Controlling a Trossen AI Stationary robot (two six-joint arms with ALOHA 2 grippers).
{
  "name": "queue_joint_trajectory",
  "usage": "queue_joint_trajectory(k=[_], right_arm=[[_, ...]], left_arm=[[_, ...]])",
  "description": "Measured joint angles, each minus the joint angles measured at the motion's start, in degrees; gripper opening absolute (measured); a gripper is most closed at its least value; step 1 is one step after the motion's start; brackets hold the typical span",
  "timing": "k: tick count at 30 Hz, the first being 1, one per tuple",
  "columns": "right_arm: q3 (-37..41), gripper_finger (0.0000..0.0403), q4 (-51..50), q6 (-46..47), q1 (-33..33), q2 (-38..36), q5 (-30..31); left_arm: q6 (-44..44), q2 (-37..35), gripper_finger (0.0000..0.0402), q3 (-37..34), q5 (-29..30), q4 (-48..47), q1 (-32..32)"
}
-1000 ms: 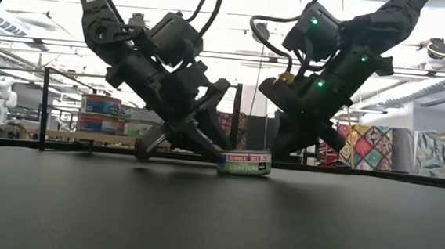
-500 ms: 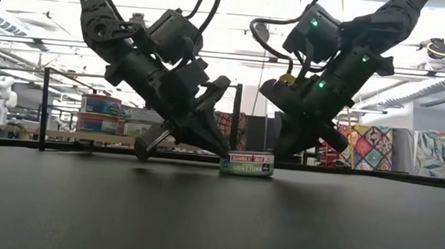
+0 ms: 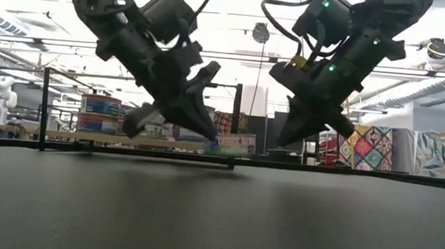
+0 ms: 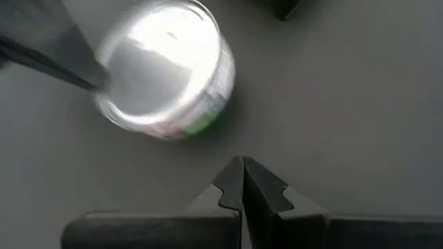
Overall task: Stack canned seafood by type on shelf
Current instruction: Stack the green tuna can on top of the green tuna can on the shelf
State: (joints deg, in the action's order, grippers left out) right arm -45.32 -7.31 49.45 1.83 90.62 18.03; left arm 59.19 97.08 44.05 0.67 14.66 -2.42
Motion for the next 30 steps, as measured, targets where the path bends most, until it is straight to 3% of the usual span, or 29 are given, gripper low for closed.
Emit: queue_joint_trajectory(k=[9,19,30], right_arm=[[0.07,0.0000,-5.87,0.24,0.28,-1.15,1.54],[0.09,0.0000,-7.39,-0.04,1.51,-1.17,1.91],[0.09,0.0000,-3.77,-1.09,4.08,-1.17,3.22]], left_arm=[[-5.90,-9.00,0.0000,-0.01,0.60,-10.41,0.58],[-10.18,-18.35,0.0000,0.01,14.08,-19.52,3.67],[-13.91,-27.19,0.0000,0.01,18.55,-25.22,-0.51]])
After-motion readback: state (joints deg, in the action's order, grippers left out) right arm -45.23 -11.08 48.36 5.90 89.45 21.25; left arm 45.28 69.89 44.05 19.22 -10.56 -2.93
